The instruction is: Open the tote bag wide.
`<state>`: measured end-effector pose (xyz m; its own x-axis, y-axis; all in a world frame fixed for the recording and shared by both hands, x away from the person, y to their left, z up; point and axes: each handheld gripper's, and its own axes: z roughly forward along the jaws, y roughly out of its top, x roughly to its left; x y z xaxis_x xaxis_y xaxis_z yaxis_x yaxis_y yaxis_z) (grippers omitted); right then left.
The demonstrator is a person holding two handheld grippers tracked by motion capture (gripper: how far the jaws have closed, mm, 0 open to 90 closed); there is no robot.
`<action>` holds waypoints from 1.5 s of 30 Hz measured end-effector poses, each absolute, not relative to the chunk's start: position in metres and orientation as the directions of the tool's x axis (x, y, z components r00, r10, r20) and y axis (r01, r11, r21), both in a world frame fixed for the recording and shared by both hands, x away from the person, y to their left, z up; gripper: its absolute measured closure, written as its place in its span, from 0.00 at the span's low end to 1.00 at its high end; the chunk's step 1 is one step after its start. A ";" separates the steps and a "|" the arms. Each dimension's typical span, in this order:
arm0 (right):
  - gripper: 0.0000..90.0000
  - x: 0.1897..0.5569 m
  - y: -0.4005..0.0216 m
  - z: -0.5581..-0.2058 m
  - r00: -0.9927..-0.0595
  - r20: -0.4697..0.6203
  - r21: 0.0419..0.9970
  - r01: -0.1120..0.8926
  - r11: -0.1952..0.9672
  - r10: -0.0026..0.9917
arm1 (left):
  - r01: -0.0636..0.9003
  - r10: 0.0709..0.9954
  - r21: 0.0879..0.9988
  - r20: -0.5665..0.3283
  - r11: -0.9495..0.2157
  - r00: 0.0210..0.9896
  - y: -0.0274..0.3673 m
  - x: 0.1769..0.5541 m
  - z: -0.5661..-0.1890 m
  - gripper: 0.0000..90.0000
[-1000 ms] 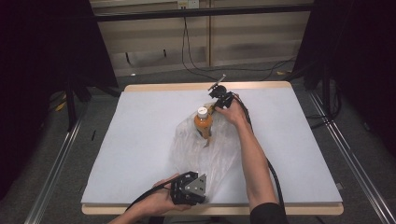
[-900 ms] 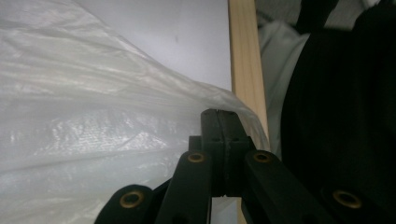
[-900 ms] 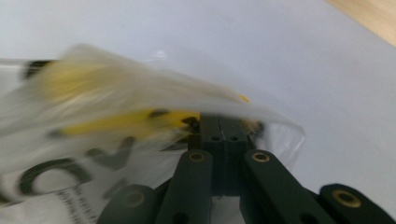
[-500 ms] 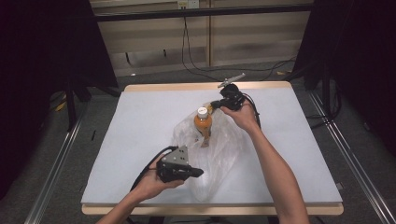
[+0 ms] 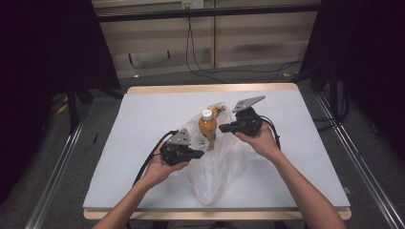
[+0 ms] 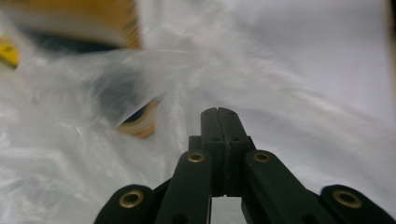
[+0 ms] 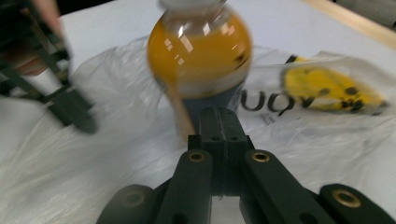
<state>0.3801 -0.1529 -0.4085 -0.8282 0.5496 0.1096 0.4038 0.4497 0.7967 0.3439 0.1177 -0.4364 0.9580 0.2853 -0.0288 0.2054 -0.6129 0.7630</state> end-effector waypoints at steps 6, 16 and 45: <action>1.00 0.373 -0.145 -0.444 -0.841 0.143 0.755 0.434 0.492 0.522 | 0.258 0.339 0.728 -0.037 -0.636 0.940 0.128 0.361 -0.454 1.00; 1.00 0.375 -0.155 -0.482 -0.817 0.141 0.679 0.490 0.546 0.559 | 0.341 0.437 0.683 -0.035 -0.646 0.899 0.164 0.378 -0.478 1.00; 1.00 0.358 -0.219 -0.480 -0.744 0.115 0.698 0.532 0.480 0.658 | 0.387 0.465 0.706 -0.092 -0.593 0.880 0.199 0.373 -0.480 1.00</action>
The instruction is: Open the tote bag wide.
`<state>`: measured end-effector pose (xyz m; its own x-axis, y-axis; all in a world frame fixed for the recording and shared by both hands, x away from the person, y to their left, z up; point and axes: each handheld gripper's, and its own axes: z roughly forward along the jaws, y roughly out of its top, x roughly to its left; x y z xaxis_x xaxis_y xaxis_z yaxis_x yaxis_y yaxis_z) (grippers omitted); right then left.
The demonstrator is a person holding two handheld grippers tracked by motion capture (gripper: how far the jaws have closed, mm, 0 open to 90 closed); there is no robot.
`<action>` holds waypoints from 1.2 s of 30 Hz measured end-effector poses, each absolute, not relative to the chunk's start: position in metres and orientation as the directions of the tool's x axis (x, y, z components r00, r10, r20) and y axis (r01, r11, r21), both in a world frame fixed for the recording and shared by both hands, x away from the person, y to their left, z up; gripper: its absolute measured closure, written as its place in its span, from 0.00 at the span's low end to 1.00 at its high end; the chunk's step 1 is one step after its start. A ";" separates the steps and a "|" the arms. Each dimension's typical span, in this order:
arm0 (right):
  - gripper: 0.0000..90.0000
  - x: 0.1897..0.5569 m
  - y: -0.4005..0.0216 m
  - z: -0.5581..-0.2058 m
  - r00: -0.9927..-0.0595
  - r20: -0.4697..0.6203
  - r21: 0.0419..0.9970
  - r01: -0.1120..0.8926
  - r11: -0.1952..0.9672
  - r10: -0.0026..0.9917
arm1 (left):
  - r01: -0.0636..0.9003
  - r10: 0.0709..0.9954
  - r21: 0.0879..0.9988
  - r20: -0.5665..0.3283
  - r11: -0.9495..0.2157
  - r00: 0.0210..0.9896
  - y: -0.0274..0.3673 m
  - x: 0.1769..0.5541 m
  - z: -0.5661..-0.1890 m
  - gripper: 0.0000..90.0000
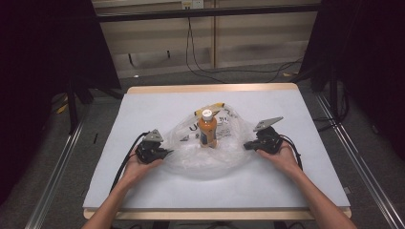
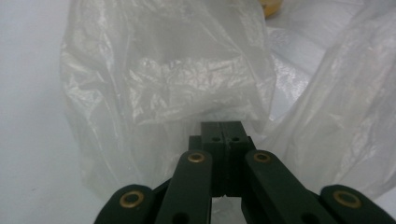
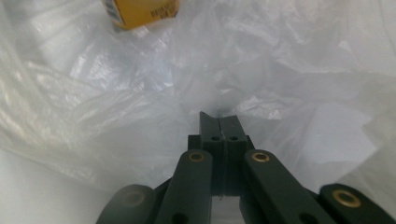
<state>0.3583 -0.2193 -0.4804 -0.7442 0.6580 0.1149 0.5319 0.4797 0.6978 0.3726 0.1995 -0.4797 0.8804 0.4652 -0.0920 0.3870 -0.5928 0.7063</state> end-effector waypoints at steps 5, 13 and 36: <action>1.00 0.355 -0.218 -0.472 -0.745 0.125 0.744 0.507 0.436 0.655 | 0.365 0.456 0.751 -0.095 -0.551 0.885 0.198 0.366 -0.471 1.00; 1.00 0.339 -0.219 -0.446 -0.736 0.122 0.837 0.437 0.329 0.666 | 0.325 0.451 0.828 -0.099 -0.456 0.887 0.203 0.349 -0.454 1.00; 0.04 0.269 -0.243 -0.432 -0.661 0.135 0.931 0.339 0.133 0.738 | 0.306 0.634 0.910 -0.063 -0.281 0.771 0.246 0.299 -0.437 0.12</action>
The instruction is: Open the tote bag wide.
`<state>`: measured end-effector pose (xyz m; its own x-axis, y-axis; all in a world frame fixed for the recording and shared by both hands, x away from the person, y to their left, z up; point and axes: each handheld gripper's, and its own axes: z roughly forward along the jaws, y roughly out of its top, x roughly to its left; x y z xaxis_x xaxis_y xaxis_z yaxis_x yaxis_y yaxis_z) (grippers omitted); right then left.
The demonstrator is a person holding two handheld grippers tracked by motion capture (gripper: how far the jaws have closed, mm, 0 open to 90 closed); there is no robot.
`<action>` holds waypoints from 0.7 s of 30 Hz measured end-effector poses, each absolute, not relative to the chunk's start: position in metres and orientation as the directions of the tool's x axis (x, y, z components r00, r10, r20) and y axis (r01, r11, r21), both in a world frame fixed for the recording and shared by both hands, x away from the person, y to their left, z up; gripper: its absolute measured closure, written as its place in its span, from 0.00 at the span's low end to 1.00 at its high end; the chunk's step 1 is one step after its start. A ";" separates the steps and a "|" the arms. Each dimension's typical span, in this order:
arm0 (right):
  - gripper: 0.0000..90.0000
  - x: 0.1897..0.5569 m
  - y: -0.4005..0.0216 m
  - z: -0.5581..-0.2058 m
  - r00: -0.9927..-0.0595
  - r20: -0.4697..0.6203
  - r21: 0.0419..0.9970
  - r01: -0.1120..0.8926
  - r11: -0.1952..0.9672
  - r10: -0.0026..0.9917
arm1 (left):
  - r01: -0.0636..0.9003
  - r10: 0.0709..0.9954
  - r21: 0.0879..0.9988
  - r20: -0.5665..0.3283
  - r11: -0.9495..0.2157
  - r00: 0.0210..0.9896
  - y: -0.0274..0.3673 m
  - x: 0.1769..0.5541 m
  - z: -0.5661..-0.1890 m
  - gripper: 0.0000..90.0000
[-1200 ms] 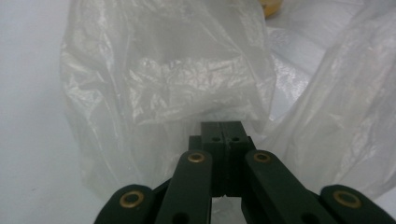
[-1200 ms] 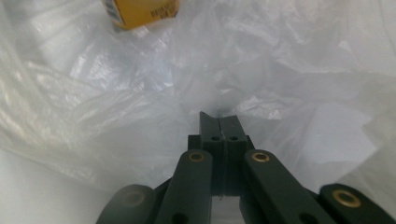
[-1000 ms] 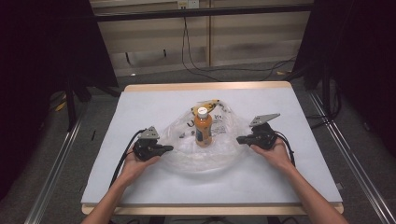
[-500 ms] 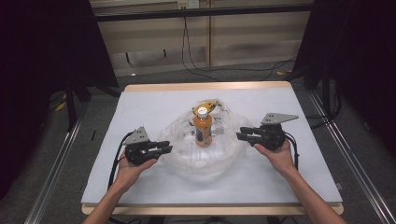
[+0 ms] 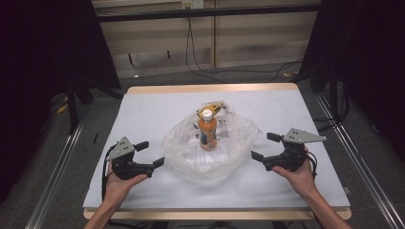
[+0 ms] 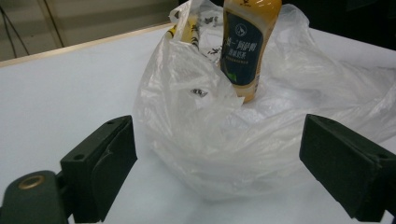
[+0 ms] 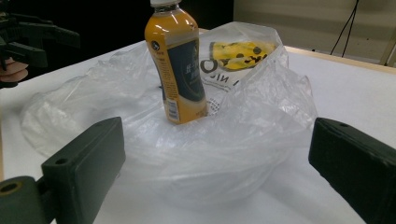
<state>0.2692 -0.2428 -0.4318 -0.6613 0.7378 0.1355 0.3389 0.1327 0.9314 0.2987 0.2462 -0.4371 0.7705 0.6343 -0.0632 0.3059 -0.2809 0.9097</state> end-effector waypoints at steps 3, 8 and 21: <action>0.03 0.259 -0.249 -0.433 -0.654 0.142 0.932 0.342 0.123 0.743 | 0.300 0.633 0.909 -0.053 -0.290 0.772 0.248 0.293 -0.438 0.10; 0.04 0.246 -0.264 -0.436 -0.624 0.178 0.925 0.371 0.088 0.761 | 0.327 0.630 0.904 -0.088 -0.275 0.772 0.249 0.284 -0.440 0.05; 0.05 0.213 -0.300 -0.441 -0.545 0.175 0.932 0.360 0.039 0.820 | 0.283 0.635 0.915 -0.040 -0.286 0.771 0.269 0.257 -0.448 0.03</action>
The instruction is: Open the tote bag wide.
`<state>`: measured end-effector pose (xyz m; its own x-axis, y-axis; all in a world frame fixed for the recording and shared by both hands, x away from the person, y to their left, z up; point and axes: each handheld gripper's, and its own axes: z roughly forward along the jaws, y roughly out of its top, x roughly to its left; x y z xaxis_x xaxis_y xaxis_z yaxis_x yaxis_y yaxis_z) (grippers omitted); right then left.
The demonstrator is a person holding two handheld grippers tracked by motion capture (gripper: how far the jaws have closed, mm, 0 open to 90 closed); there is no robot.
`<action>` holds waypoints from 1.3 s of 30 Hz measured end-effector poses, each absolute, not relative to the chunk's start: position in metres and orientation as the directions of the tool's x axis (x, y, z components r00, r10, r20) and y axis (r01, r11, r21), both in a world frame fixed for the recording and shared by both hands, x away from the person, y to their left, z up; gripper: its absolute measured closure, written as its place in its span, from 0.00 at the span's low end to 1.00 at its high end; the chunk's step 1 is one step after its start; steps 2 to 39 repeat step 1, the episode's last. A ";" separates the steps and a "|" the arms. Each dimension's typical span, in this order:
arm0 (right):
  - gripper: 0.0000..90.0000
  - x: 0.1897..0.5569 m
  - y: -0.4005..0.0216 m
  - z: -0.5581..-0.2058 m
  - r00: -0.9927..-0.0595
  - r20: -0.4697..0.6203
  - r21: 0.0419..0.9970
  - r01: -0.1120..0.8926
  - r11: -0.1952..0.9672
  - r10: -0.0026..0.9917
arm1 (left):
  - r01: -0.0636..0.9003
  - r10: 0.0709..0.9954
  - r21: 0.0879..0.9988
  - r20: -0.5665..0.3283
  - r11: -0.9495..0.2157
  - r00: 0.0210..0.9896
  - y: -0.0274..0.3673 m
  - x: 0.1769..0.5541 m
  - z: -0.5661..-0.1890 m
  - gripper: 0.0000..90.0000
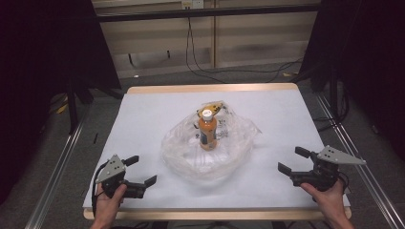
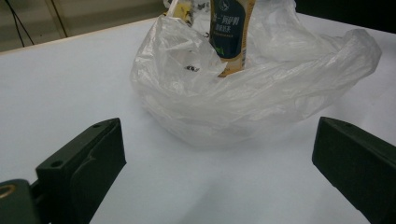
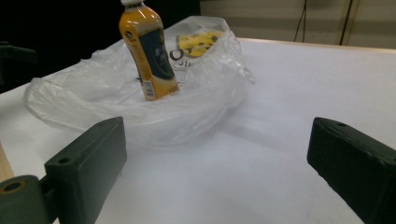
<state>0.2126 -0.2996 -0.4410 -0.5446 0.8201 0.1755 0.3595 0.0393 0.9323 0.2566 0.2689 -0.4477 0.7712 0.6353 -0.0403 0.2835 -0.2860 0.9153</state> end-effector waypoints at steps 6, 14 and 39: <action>0.05 0.212 -0.302 -0.443 -0.533 0.183 0.927 0.373 0.035 0.826 | 0.283 0.634 0.913 -0.035 -0.294 0.773 0.271 0.257 -0.448 0.03; 0.05 0.212 -0.302 -0.443 -0.533 0.183 0.927 0.373 0.035 0.826 | 0.283 0.634 0.913 -0.035 -0.294 0.773 0.271 0.257 -0.448 0.03; 0.05 0.212 -0.302 -0.443 -0.533 0.183 0.927 0.373 0.035 0.826 | 0.283 0.634 0.913 -0.035 -0.294 0.773 0.271 0.257 -0.448 0.03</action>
